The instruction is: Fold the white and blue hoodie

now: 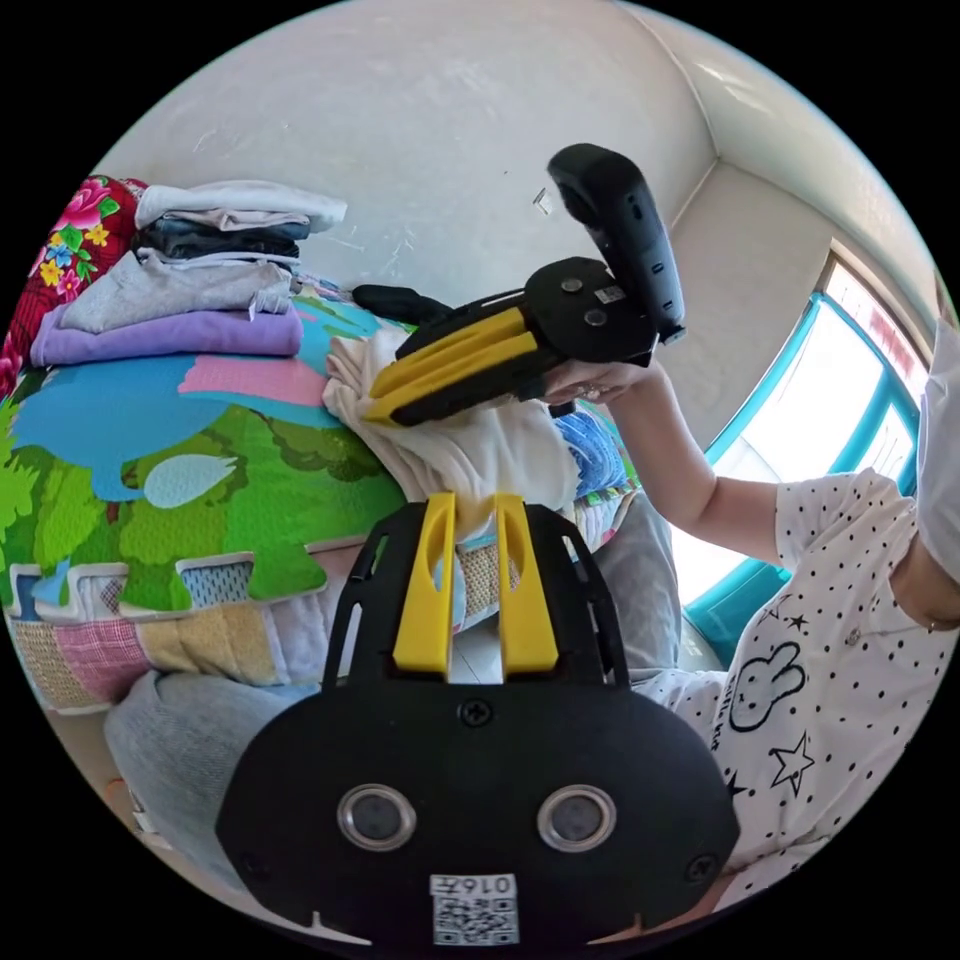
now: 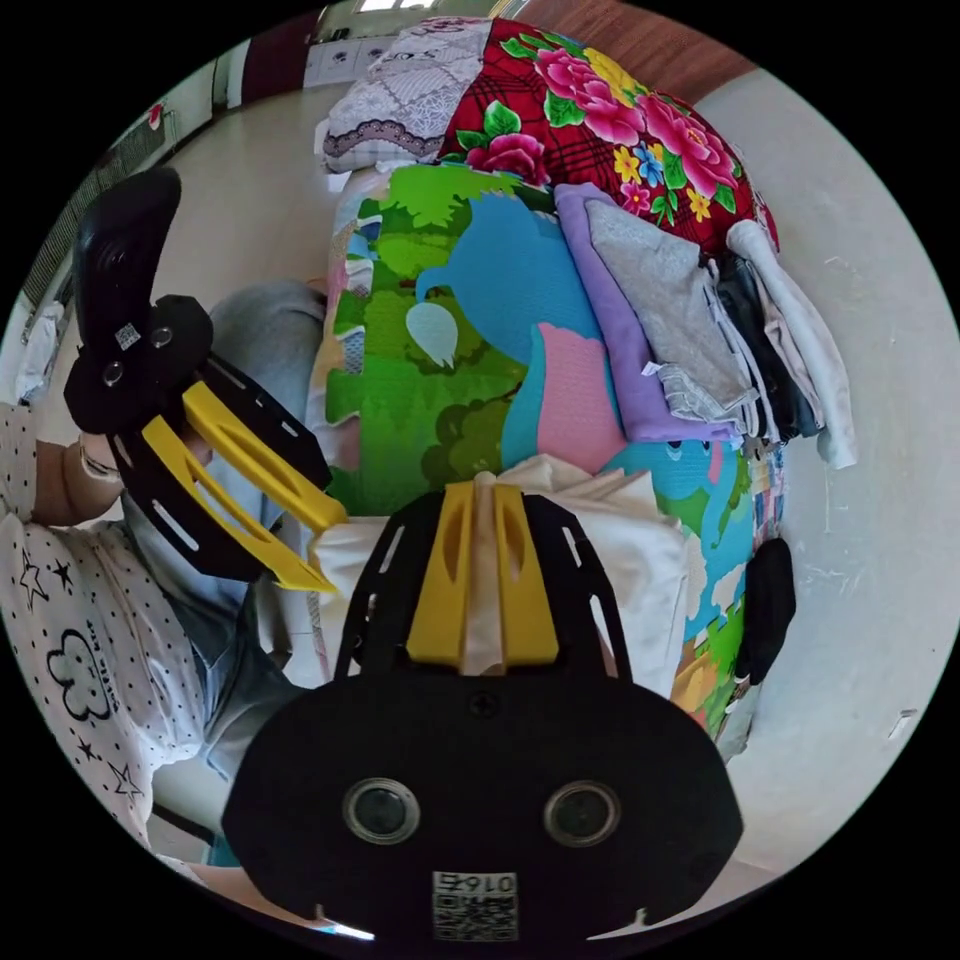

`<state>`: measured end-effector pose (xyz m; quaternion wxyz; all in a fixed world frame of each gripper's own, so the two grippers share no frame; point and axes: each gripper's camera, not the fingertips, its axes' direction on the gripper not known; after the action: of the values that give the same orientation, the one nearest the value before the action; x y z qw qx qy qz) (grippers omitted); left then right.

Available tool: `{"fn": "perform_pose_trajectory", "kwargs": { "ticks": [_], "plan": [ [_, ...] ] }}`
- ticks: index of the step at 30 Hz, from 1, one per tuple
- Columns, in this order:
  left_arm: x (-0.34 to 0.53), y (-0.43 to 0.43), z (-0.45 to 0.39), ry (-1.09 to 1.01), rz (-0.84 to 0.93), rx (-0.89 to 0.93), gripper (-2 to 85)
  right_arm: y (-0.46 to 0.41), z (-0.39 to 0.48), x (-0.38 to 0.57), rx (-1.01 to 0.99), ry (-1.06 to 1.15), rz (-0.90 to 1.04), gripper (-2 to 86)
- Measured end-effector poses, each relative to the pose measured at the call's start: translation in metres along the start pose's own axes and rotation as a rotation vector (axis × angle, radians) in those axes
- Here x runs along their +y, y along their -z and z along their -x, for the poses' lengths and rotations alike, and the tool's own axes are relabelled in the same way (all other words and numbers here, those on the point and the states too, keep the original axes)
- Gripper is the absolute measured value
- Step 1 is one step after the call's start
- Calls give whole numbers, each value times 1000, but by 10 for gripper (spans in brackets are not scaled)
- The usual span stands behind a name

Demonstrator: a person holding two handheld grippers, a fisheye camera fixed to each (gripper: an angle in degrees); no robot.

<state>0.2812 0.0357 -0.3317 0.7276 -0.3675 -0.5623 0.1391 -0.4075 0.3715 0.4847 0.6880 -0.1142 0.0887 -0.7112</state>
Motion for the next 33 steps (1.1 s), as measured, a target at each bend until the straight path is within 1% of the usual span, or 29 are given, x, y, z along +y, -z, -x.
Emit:
{"fn": "perform_pose_trajectory", "kwargs": {
  "ticks": [2,6,8,11,14,18,24,26,27,29,31,33],
  "plan": [
    [-2,0,2,4,9,-4,65,14,-2,6,57,-46,-51,29],
    [-11,2,-6,-71,17,-78,75,39,-9,18,108,-149,-173,23],
    [-14,-2,-5,-84,33,-75,72,47,-11,21,132,-185,-209,21],
    [-18,-4,-7,-117,84,-117,51,37,-5,16,145,-176,-178,21],
    [-24,-5,-3,-61,139,-111,43,10,4,5,177,-146,-91,21],
    [-32,-8,-4,-7,202,-141,39,-26,10,0,151,-133,20,24],
    [-29,0,-10,30,177,-156,38,-32,12,21,118,-132,-9,41],
    [-25,5,-13,41,163,-150,37,-20,4,32,54,-143,-12,69],
    [-22,9,-14,49,154,-150,36,-14,2,37,28,-150,-26,74],
    [-17,17,-14,64,148,-155,32,14,-10,65,-67,-210,-131,86],
    [-14,25,-13,92,149,-177,22,27,-17,89,-83,-276,-200,88],
    [-13,38,-15,115,127,-222,19,30,-17,109,-71,-307,-206,81]
  ]
}}
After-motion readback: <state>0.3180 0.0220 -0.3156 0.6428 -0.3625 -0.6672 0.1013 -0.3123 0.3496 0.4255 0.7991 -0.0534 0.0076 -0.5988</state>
